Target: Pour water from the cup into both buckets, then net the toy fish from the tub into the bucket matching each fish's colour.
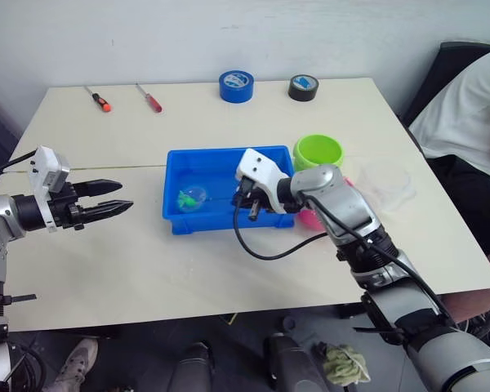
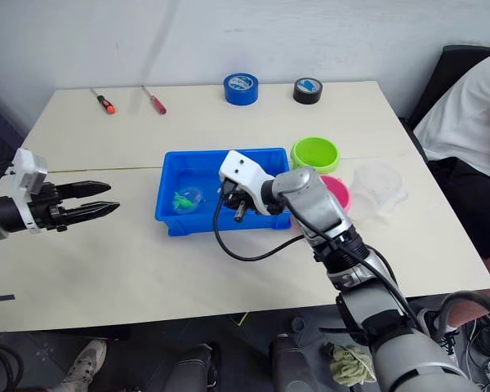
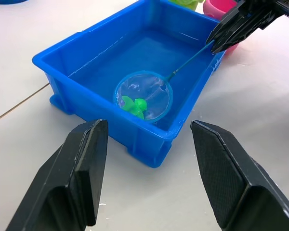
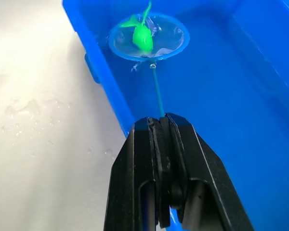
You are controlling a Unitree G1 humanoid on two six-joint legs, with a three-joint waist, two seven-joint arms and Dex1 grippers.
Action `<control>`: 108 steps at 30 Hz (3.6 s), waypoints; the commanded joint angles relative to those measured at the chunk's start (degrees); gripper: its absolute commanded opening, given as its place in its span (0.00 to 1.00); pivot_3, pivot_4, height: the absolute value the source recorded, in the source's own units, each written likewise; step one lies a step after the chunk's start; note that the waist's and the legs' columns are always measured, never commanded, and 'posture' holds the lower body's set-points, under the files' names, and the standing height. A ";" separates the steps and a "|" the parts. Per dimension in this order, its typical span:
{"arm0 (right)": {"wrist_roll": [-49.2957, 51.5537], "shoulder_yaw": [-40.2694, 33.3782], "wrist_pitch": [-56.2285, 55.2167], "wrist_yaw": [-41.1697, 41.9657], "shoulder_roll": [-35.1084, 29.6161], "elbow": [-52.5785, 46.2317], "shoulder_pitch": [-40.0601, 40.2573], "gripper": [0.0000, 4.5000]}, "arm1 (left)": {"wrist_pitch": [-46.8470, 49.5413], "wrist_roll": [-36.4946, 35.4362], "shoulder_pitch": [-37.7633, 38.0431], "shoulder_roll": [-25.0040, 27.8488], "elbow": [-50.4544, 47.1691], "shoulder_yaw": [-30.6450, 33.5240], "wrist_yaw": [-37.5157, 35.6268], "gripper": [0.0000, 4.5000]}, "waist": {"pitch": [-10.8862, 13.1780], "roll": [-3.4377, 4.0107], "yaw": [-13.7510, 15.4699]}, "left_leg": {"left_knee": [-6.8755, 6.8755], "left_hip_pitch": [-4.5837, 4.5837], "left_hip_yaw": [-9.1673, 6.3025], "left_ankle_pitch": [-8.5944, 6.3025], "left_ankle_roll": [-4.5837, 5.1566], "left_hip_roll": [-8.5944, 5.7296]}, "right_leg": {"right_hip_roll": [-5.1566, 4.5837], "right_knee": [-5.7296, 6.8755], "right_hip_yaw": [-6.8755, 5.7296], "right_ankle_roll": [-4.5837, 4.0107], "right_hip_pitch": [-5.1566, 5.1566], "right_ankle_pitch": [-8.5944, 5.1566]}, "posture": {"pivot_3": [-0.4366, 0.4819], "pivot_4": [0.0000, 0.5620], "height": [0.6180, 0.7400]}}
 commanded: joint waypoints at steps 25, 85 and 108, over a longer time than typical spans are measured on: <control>9.73 -21.42 3.38 1.73 -23.68 -9.62 3.22 0.00 | -6.30 0.36 -18.78 -8.94 5.32 -7.73 -3.59 0.67 | 0.00 0.00 1.65 | -0.05 -0.03 0.02 0.01 0.04 -0.16 | 0.00 -0.24 -0.04 0.01 0.08 0.00 | 0.48 0.27 0.95; -43.66 -10.84 -60.33 -36.27 -46.51 1.87 18.07 0.00 | -10.66 4.01 -24.85 -12.26 14.41 -10.10 -5.64 0.67 | 0.01 0.03 1.59 | 0.07 0.01 0.68 0.02 0.04 -0.12 | 0.35 -0.07 0.28 0.04 0.01 0.01 | 0.48 0.27 0.95; -59.22 -8.91 -61.09 -43.94 -46.12 -1.76 22.26 0.00 | -10.33 3.97 -24.31 -11.93 13.73 -9.72 -5.28 0.67 | 0.01 0.03 1.56 | 0.21 0.03 0.81 0.03 0.04 -0.14 | 0.40 0.10 0.31 0.04 0.01 0.01 | 0.48 0.27 0.95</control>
